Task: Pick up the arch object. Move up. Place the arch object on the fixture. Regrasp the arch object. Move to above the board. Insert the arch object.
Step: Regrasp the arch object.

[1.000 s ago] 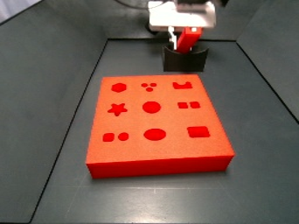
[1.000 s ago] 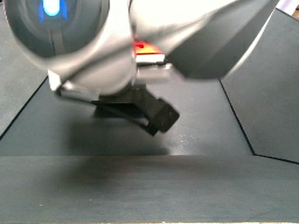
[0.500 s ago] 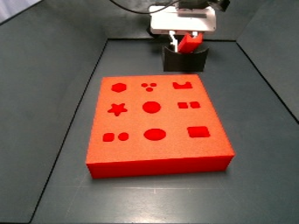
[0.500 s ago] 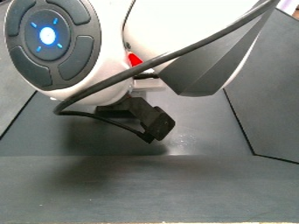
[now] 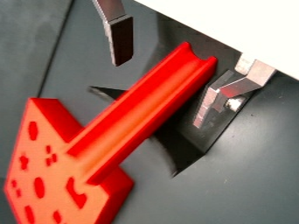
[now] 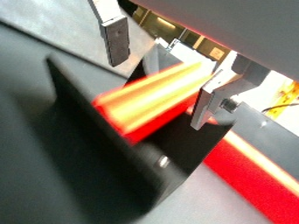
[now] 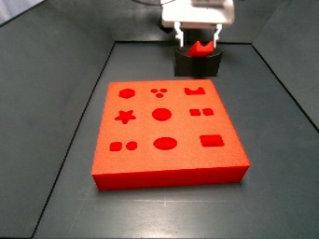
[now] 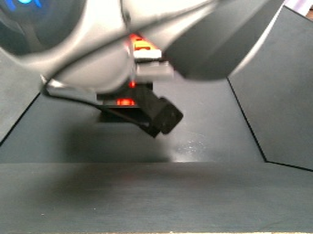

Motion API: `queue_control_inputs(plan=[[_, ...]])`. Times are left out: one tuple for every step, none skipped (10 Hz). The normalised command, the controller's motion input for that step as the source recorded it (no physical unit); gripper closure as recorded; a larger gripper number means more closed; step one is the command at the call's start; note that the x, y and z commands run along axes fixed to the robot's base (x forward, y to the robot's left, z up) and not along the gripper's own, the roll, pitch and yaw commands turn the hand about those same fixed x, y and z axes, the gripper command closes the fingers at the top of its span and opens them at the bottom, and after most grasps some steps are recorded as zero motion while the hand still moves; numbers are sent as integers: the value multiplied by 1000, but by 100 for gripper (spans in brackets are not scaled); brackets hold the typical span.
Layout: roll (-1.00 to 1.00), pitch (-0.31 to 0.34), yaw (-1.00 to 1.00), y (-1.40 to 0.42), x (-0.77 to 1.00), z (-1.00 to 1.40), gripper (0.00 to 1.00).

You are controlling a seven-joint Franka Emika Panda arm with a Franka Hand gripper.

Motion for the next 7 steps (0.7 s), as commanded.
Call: queue_control_inputs(plan=[[9, 19, -2, 0, -34, 1000, 0], [20, 18, -3, -1, -39, 923, 0], [42, 21, -2, -2, -38, 622, 0], [47, 25, -1, -3, -36, 497, 0], [52, 36, 0, -1, -32, 252, 0], [1000, 74, 5, -1000, -12, 950, 0], [1000, 72, 5, -1000, -6, 891, 0]])
